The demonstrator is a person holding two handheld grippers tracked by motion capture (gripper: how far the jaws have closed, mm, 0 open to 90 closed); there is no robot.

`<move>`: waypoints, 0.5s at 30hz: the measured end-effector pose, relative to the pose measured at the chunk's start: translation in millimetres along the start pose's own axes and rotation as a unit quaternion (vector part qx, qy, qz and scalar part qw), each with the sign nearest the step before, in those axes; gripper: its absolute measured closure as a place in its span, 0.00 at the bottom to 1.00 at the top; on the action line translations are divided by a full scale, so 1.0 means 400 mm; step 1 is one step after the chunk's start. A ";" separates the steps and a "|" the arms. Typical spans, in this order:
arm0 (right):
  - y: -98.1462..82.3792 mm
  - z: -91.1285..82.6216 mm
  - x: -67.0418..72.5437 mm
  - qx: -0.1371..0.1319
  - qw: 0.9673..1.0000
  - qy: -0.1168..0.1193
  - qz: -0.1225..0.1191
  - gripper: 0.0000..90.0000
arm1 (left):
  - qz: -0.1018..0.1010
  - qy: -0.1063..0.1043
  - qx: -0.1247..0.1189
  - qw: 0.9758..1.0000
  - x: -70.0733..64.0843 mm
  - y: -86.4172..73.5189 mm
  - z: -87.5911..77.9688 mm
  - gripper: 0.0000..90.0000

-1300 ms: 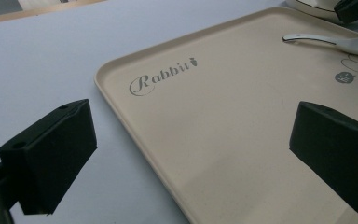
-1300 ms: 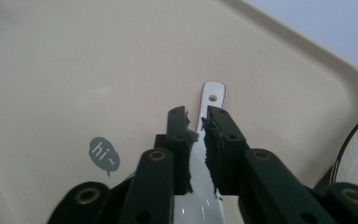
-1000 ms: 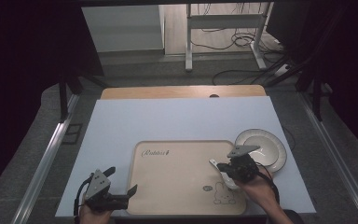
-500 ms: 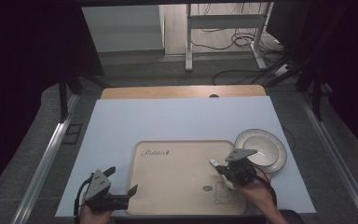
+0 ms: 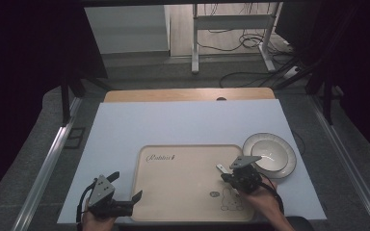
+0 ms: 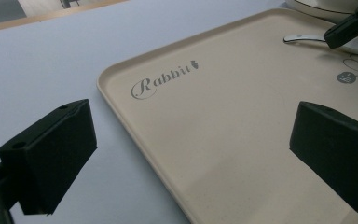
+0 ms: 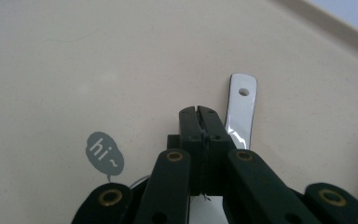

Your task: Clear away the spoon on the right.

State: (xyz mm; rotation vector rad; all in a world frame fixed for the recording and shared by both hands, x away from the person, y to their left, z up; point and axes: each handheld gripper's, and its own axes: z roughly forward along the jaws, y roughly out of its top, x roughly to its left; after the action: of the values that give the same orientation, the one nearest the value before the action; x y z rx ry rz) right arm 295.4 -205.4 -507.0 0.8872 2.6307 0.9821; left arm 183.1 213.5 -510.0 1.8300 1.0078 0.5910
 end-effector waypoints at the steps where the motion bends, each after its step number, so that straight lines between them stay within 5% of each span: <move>1: 0.000 0.000 0.000 0.000 1.000 0.000 0.000 1.00 | 0.000 0.000 0.000 1.000 0.000 0.000 0.000 0.00; 15: -0.008 0.003 -0.023 0.009 1.000 -0.022 0.010 1.00 | 0.002 0.000 0.000 1.000 -0.001 0.001 0.000 0.00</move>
State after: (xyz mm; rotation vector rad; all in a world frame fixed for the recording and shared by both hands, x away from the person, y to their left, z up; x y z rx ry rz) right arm 301.8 -212.2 -510.1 0.9299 2.6030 0.9358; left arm 183.0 213.2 -509.8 1.8315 1.0044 0.5933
